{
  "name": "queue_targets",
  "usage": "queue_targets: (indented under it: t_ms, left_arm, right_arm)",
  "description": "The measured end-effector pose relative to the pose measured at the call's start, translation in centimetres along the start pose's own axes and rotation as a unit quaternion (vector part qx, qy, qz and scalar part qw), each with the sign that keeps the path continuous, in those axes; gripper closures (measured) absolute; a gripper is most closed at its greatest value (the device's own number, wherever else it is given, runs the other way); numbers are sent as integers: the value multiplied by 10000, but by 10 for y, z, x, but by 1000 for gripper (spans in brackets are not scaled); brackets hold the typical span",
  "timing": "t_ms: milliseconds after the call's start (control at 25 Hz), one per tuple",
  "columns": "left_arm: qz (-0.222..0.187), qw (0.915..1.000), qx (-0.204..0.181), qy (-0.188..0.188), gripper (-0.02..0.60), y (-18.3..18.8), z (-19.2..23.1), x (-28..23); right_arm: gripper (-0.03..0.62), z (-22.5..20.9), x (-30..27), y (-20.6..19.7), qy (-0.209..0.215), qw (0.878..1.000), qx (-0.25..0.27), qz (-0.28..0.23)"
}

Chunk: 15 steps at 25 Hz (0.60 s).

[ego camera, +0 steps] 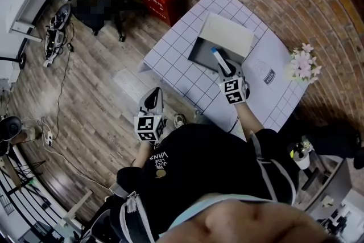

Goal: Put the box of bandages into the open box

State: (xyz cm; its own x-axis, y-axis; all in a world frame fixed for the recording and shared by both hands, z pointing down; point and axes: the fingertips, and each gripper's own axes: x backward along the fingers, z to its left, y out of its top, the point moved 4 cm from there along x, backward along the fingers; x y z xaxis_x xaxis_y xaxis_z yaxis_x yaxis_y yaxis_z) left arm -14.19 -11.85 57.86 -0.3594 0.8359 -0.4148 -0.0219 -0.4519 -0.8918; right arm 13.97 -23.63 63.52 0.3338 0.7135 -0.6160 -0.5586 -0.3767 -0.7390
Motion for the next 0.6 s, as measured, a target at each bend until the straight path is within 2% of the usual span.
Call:
queue_targets:
  t_ms: [480,600]
  left_arm:
    - [-61,10000,0,-57,569,-1,-4,4]
    - [-73,10000,-2,-58,569,-2,-5,5]
  right_arm:
    - [500,10,11,4,121,9998,-110,-89]
    - [481,11,12,3,193,9994,-262,-69]
